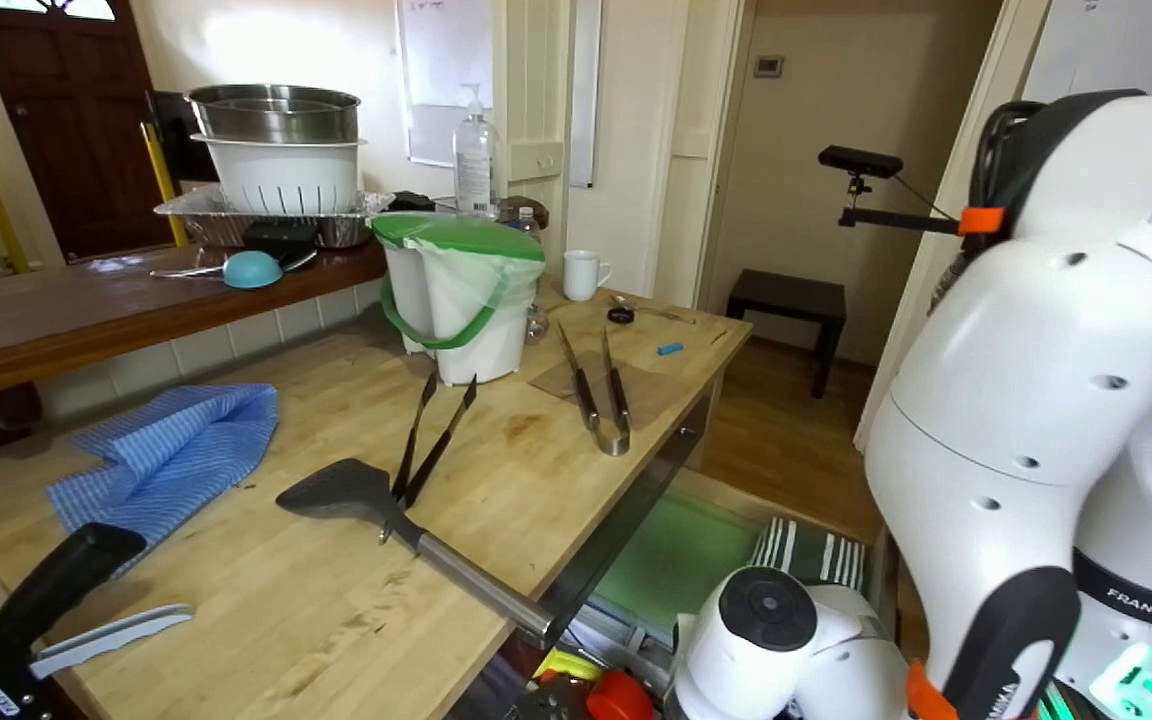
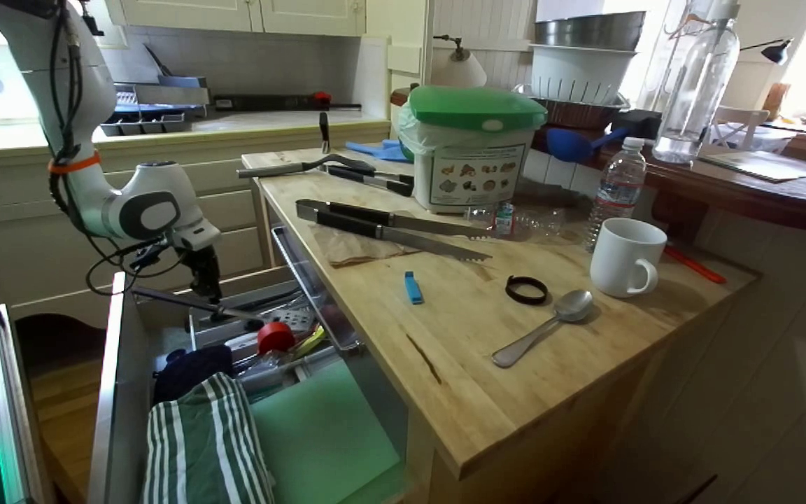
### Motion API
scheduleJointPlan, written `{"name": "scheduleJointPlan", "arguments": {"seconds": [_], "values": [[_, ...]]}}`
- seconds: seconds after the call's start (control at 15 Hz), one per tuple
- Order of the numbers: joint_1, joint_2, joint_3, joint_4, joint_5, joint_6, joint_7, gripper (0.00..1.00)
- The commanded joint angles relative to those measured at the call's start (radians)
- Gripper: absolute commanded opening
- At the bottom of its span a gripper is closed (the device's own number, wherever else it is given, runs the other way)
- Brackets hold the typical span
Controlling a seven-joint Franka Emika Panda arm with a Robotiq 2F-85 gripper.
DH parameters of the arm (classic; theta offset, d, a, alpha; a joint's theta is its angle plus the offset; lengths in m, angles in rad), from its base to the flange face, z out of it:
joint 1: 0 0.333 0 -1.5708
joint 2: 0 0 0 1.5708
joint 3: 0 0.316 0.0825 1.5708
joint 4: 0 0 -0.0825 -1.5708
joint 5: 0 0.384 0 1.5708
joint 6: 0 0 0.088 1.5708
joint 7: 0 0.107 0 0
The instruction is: Take the spatula out of the drawer
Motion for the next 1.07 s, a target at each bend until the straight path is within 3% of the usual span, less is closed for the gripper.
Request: {"name": "scheduleJointPlan", "arguments": {"seconds": [0.0,0.07,0.33,0.53,0.67,1.0], "values": [[0.163,0.018,-0.098,-0.012,0.063,0.023,-0.001,0.39],[0.161,0.020,-0.090,-0.005,0.076,0.024,-0.003,0.52],[0.169,0.053,-0.081,0.043,0.163,0.012,0.053,0.80],[0.103,0.087,-0.042,0.108,0.181,-0.003,0.053,1.00],[0.047,0.124,-0.007,0.180,0.188,-0.049,0.066,1.00],[0.031,0.249,-0.015,0.365,0.220,-0.165,0.245,1.00]]}}
